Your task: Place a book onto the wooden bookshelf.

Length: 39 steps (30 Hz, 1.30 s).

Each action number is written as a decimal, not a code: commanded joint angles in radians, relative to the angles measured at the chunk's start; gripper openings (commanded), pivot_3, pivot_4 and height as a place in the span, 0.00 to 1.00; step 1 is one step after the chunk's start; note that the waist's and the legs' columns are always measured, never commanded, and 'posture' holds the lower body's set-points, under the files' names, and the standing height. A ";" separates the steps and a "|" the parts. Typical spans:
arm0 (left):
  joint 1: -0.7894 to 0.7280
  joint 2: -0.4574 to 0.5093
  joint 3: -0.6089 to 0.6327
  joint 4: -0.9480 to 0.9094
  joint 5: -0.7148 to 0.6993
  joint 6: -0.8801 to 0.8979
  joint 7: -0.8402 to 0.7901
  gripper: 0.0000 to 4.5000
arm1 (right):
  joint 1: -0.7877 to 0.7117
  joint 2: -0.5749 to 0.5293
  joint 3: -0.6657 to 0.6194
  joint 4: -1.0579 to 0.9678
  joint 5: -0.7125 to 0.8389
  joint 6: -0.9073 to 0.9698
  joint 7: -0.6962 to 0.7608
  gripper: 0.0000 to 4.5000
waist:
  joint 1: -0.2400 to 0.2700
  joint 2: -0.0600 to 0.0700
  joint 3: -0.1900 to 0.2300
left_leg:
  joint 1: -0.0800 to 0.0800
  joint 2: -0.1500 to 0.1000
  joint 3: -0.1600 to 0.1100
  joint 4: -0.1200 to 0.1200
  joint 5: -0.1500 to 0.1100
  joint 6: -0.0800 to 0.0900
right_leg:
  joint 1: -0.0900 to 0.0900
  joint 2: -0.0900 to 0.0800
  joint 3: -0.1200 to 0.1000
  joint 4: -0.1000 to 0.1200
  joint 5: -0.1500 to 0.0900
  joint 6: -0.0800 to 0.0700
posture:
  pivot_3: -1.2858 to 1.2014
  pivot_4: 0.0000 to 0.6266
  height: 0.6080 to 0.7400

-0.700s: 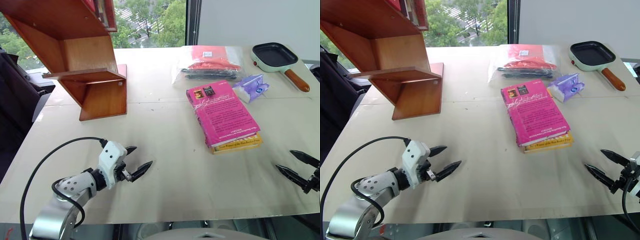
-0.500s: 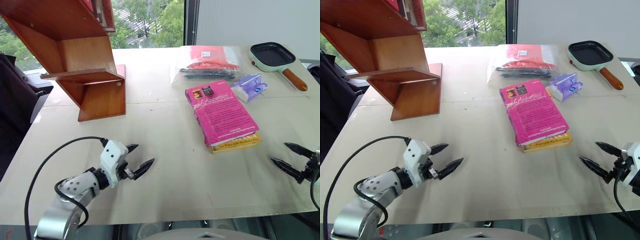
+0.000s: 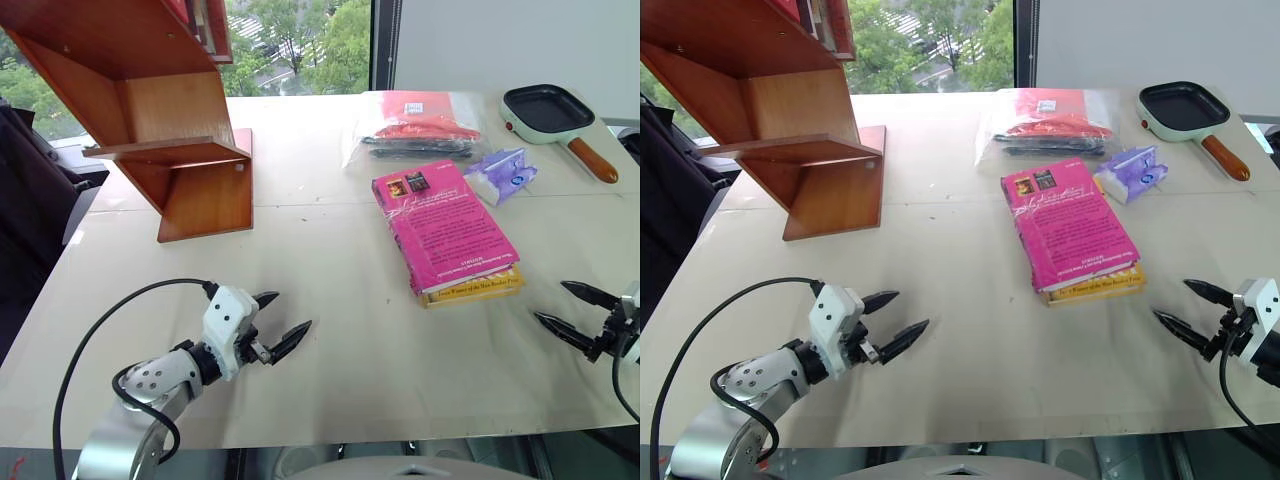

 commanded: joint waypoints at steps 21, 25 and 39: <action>-0.392 0.259 0.100 0.034 -0.315 0.141 -0.314 1.00 | -0.655 0.057 0.226 0.265 -0.225 0.122 -0.348 0.19 | -0.015 0.000 0.001 | -0.001 0.003 0.002 -0.001 0.006 -0.002 | -0.003 0.007 0.002 0.000 0.002 -0.001 | 0.52 0.24 1.00; -0.416 0.280 0.092 0.056 -0.301 0.124 -0.343 1.00 | -0.712 0.068 0.261 0.342 -0.239 0.107 -0.310 0.01 | -0.016 0.000 0.002 | -0.003 0.003 0.002 -0.002 0.006 -0.002 | -0.004 0.007 0.002 -0.002 0.002 -0.001 | 0.52 0.24 1.00; -0.428 0.295 0.097 0.097 -0.265 0.090 -0.341 1.00 | -0.689 0.125 0.352 0.185 -0.202 0.196 -0.143 0.01 | -0.028 0.000 0.002 | -0.002 0.005 0.003 -0.002 0.005 -0.002 | -0.005 0.008 0.003 -0.002 0.003 -0.002 | 0.52 0.24 1.00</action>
